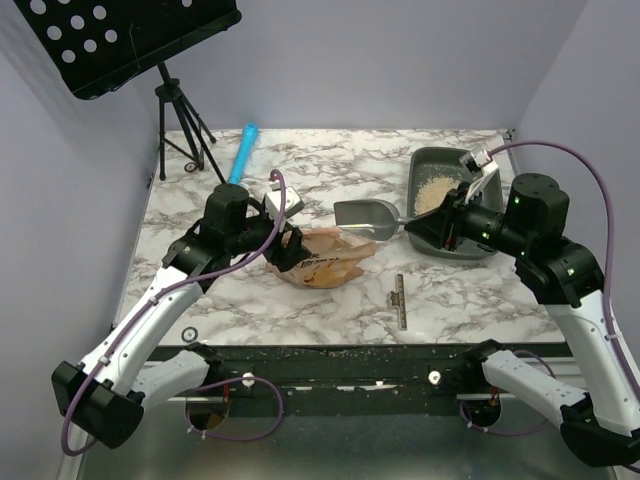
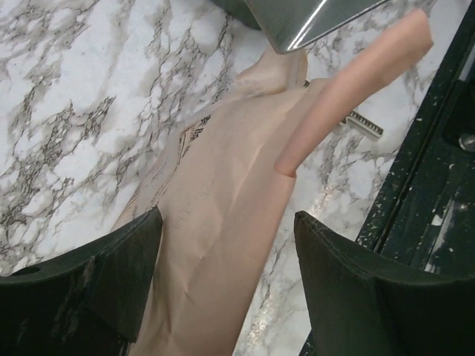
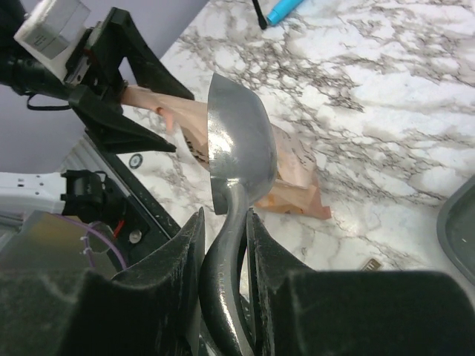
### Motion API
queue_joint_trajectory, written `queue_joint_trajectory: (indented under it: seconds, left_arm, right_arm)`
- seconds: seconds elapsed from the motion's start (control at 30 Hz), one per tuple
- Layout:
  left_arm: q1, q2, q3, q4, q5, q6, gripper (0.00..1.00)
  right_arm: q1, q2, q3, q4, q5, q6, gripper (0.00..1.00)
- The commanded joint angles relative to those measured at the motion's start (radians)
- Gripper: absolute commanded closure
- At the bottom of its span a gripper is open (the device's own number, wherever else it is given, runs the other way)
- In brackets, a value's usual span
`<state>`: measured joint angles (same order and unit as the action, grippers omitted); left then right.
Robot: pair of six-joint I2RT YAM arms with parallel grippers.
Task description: Fill the litter box with clean litter
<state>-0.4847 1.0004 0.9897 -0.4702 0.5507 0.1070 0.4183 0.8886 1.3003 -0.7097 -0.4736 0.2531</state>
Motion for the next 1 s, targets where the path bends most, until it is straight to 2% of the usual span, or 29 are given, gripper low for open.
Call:
queue_joint_trajectory:
  seconds: [0.0,0.13,0.2,0.23,0.3,0.47,0.67,0.97]
  left_arm:
    - [-0.046,-0.002,-0.022,-0.035,-0.159,0.057,0.27]
    - [-0.078,-0.057,-0.075,0.005,-0.215,0.091,0.53]
    - [-0.100,-0.078,-0.095,0.019,-0.254,0.097,0.72]
    - [-0.110,-0.088,-0.103,0.019,-0.288,0.103,0.85]
    - [-0.138,-0.108,-0.121,0.024,-0.352,0.111,0.99]
    - [-0.186,-0.177,-0.184,0.088,-0.462,0.117,1.00]
    - [-0.190,-0.226,-0.237,0.156,-0.518,0.096,1.00]
    - [-0.190,-0.250,-0.261,0.192,-0.519,0.071,1.00]
  right_arm:
    - [0.005,0.007,-0.016,-0.022,0.085,-0.040,1.00]
    - [0.005,0.026,-0.015,-0.037,0.127,-0.078,1.00]
    - [0.005,0.045,-0.004,-0.053,0.119,-0.103,1.00]
    - [0.008,0.055,0.001,-0.062,0.112,-0.116,1.00]
    - [0.017,0.067,0.017,-0.083,0.104,-0.150,1.00]
    - [0.076,0.119,0.076,-0.145,0.096,-0.241,1.00]
    - [0.146,0.171,0.134,-0.158,0.108,-0.350,1.00]
    - [0.212,0.239,0.145,-0.114,0.124,-0.433,1.00]
